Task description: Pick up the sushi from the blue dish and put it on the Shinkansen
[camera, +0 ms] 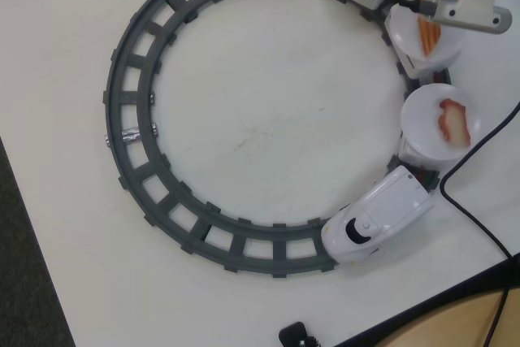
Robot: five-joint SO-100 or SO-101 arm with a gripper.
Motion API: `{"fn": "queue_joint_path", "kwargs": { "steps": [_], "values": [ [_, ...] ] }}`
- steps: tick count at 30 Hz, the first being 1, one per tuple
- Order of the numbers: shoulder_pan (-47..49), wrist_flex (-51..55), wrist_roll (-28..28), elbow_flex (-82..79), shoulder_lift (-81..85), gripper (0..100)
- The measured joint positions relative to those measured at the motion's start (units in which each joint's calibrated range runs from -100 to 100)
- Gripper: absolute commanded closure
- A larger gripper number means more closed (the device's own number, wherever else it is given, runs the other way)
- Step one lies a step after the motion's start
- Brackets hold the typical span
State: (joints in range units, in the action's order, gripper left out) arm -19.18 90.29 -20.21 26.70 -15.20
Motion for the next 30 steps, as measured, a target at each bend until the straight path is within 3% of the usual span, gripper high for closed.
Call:
{"fn": "queue_joint_path", "kwargs": {
  "steps": [30],
  "values": [
    [-0.5,-1.3,0.0,0.0,-7.2,97]
  ]
}}
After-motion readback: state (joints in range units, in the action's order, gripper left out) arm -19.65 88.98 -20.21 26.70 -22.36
